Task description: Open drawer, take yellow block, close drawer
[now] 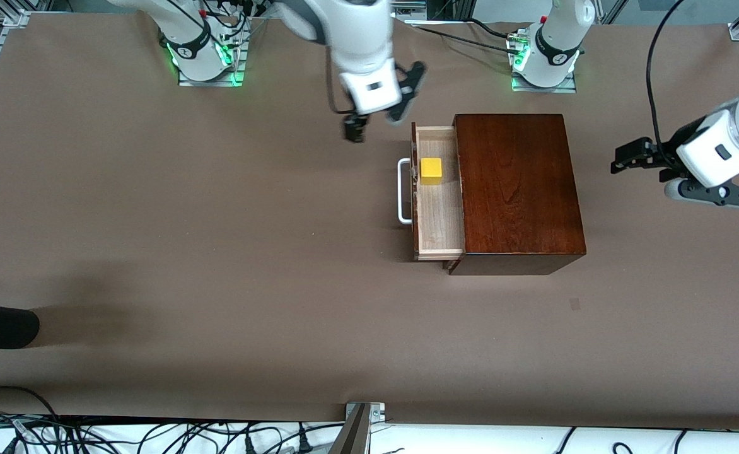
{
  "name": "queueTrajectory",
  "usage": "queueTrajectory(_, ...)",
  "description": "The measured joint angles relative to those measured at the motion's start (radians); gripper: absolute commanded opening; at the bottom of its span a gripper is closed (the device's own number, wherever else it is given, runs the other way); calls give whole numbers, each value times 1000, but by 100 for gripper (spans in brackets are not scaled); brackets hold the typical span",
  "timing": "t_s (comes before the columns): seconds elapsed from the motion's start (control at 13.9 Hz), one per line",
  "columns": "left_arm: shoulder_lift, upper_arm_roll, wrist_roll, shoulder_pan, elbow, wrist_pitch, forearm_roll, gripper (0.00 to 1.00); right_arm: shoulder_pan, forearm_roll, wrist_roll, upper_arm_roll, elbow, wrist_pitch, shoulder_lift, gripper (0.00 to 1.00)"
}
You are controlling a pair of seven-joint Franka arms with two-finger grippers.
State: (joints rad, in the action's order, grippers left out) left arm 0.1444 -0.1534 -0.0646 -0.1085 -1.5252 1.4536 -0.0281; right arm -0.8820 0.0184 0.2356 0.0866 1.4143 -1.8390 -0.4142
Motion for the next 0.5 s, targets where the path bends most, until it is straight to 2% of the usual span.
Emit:
queueTrajectory(0.29,-46,138,45,141,-25,95,0,100,-90,47,12,-1,-175,-9,-169,100)
queueTrajectory(0.5,-152,181,48,160,-160,254,0,100,-116,82,51,-3,-272,-33,-265,100)
